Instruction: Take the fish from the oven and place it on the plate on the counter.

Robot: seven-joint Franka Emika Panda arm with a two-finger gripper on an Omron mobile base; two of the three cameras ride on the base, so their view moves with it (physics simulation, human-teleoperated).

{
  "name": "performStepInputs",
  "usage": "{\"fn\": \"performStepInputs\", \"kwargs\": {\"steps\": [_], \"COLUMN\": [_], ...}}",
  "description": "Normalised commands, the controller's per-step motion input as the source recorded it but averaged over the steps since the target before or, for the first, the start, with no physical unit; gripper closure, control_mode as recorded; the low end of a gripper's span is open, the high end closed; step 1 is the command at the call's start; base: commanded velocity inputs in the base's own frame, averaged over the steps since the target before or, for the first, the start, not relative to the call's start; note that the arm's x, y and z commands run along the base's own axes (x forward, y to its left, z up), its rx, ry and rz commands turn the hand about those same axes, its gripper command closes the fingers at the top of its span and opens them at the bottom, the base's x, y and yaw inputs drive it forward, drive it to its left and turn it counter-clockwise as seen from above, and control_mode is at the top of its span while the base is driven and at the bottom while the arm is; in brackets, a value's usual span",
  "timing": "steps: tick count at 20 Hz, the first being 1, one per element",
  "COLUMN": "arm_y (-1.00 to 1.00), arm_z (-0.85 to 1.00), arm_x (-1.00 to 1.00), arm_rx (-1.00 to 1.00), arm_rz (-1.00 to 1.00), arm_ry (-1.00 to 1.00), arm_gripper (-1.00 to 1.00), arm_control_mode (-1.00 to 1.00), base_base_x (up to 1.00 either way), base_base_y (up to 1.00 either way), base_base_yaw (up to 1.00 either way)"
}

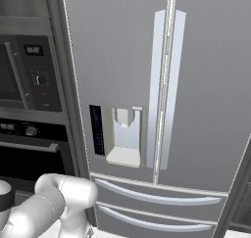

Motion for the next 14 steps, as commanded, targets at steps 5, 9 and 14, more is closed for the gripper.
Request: {"fn": "performStepInputs", "kwargs": {"steps": [5,9,14], "arm_y": [0.0,0.0,0.07], "arm_z": [-0.43,-0.33,-0.31], "arm_x": [0.38,0.44,0.06], "arm_rx": [-0.02,0.0,0.0], "arm_rz": [0.21,0.13,0.01], "arm_ry": [-0.16,-0.1,-0.03], "arm_gripper": [-1.0,-1.0,-1.0], "arm_control_mode": [-1.0,-1.0,-1.0], "base_base_x": [0.0,0.0,0.0], "base_base_y": [0.0,0.0,0.0], "base_base_yaw": [0.0,0.0,0.0]}}
